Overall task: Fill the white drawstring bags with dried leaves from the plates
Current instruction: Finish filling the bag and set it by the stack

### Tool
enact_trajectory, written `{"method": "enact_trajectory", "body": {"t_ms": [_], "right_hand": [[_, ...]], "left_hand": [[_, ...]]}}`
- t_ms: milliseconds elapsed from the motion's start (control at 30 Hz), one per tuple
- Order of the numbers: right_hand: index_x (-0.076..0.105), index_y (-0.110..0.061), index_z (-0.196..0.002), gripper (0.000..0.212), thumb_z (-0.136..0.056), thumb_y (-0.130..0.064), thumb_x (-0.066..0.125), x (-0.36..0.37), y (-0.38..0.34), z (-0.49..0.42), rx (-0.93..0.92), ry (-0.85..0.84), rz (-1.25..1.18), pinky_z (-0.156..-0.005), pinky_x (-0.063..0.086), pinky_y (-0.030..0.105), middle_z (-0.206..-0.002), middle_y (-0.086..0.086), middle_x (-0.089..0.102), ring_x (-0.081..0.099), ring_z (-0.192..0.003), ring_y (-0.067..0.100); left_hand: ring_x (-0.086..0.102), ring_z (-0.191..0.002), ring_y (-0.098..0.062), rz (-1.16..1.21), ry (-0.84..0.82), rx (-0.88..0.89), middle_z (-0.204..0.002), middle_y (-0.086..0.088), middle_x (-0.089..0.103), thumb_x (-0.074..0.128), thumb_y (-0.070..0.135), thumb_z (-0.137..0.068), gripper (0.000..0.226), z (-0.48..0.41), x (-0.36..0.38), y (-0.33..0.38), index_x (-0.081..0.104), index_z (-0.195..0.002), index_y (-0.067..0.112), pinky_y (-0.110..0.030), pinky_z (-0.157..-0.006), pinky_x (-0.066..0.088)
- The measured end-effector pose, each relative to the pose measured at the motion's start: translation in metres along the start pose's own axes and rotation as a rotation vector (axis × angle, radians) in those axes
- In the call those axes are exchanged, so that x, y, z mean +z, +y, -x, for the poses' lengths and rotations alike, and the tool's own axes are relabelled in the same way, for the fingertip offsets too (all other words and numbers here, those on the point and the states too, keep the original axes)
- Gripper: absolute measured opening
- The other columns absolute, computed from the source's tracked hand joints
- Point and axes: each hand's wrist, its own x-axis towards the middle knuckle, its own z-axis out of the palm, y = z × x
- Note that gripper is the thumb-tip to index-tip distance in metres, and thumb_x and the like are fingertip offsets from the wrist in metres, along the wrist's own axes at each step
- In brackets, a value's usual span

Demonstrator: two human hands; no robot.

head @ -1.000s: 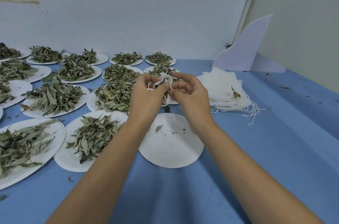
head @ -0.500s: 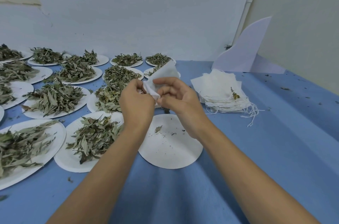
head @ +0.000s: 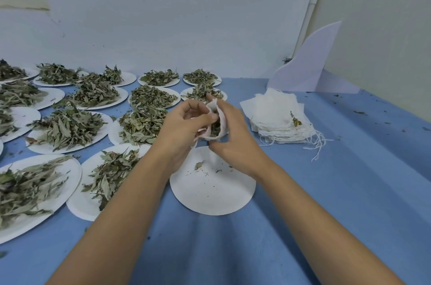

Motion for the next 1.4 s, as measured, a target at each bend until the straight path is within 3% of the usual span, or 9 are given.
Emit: {"method": "enact_trajectory", "body": {"t_ms": [267,467,667,733,900,1000,1100,1267,1400], "right_hand": [[0.037,-0.021,-0.141,0.079,-0.071,-0.004,0.068,0.003,0.009,-0.002,-0.1,0.07,0.16,-0.107,0.025,0.033,-0.121,-0.015,0.04,0.031,-0.122,0.001],[0.045,-0.006,-0.136,0.06,-0.078,-0.015,0.058,0.01,0.002,-0.002,-0.209,0.139,0.29,-0.101,0.025,0.031,-0.121,0.005,0.055,0.04,-0.116,0.013],[0.048,-0.007,-0.134,0.055,-0.079,-0.01,0.054,0.018,-0.007,0.005,-0.266,0.151,0.397,-0.096,0.026,0.034,-0.115,0.005,0.06,0.053,-0.111,0.025],[0.05,-0.007,-0.132,0.054,-0.079,-0.008,0.055,0.019,-0.007,0.005,-0.276,0.166,0.419,-0.097,0.025,0.033,-0.115,0.006,0.06,0.053,-0.111,0.026],[0.047,-0.008,-0.135,0.057,-0.079,-0.012,0.061,0.013,-0.004,-0.001,-0.168,0.235,0.32,-0.103,0.022,0.028,-0.122,0.005,0.057,0.046,-0.119,0.02],[0.042,-0.01,-0.138,0.062,-0.08,-0.003,0.063,0.006,0.002,-0.001,-0.082,0.218,0.177,-0.108,0.03,0.035,-0.131,0.003,0.051,0.038,-0.124,0.014],[0.037,-0.013,-0.139,0.065,-0.082,-0.003,0.064,0.006,0.005,-0.002,0.002,0.274,0.03,-0.107,0.027,0.02,-0.135,-0.003,0.041,0.033,-0.128,0.008],[0.036,-0.018,-0.137,0.054,-0.088,-0.008,0.056,0.0,0.007,-0.009,0.343,0.396,-0.326,-0.086,0.037,0.008,-0.136,-0.004,0.041,0.044,-0.116,0.0],[0.043,-0.006,-0.126,0.043,-0.089,-0.02,0.06,-0.001,0.008,-0.014,0.598,0.435,-0.543,-0.065,0.048,0.014,-0.111,0.008,0.055,0.058,-0.093,-0.003]], "left_hand": [[0.062,-0.072,-0.007,-0.356,0.22,0.221,-0.089,0.001,0.063,0.067,0.007,-0.085,0.019,0.002,0.005,-0.002,0.055,-0.091,0.02,-0.017,-0.06,0.051],[0.053,-0.076,-0.005,-0.746,0.248,0.341,-0.094,0.006,0.056,0.063,0.0,-0.077,0.03,0.002,0.013,-0.007,0.051,-0.096,0.019,-0.011,-0.06,0.041],[0.052,-0.078,-0.023,-0.953,0.338,0.424,-0.096,-0.007,0.056,0.051,0.004,-0.085,0.015,0.003,0.01,-0.014,0.047,-0.095,0.013,-0.031,-0.061,0.038],[0.054,-0.083,-0.023,-0.924,0.349,0.407,-0.101,-0.008,0.056,0.052,0.004,-0.086,0.014,0.002,0.01,-0.015,0.049,-0.1,0.009,-0.034,-0.067,0.043],[0.056,-0.068,0.005,-0.654,0.288,0.3,-0.081,0.01,0.061,0.06,0.011,-0.084,0.008,0.001,0.01,-0.006,0.061,-0.088,0.017,-0.009,-0.056,0.042],[0.06,-0.06,-0.003,-0.479,0.243,0.234,-0.078,0.006,0.07,0.062,0.016,-0.088,0.013,0.001,0.005,-0.002,0.073,-0.088,0.023,-0.02,-0.053,0.048],[0.056,-0.056,-0.01,-0.494,0.351,0.222,-0.087,-0.003,0.068,0.056,0.02,-0.095,0.017,-0.003,0.002,-0.002,0.07,-0.102,0.014,-0.025,-0.057,0.046],[0.069,-0.073,-0.023,0.049,0.362,-0.084,-0.094,-0.011,0.066,0.049,-0.002,-0.094,0.016,-0.002,0.008,-0.001,0.054,-0.107,0.007,-0.026,-0.058,0.058],[0.067,-0.092,-0.026,0.209,0.349,-0.15,-0.112,-0.017,0.061,0.039,-0.013,-0.093,0.037,-0.003,0.016,-0.008,0.046,-0.124,0.005,-0.037,-0.087,0.055]]}}
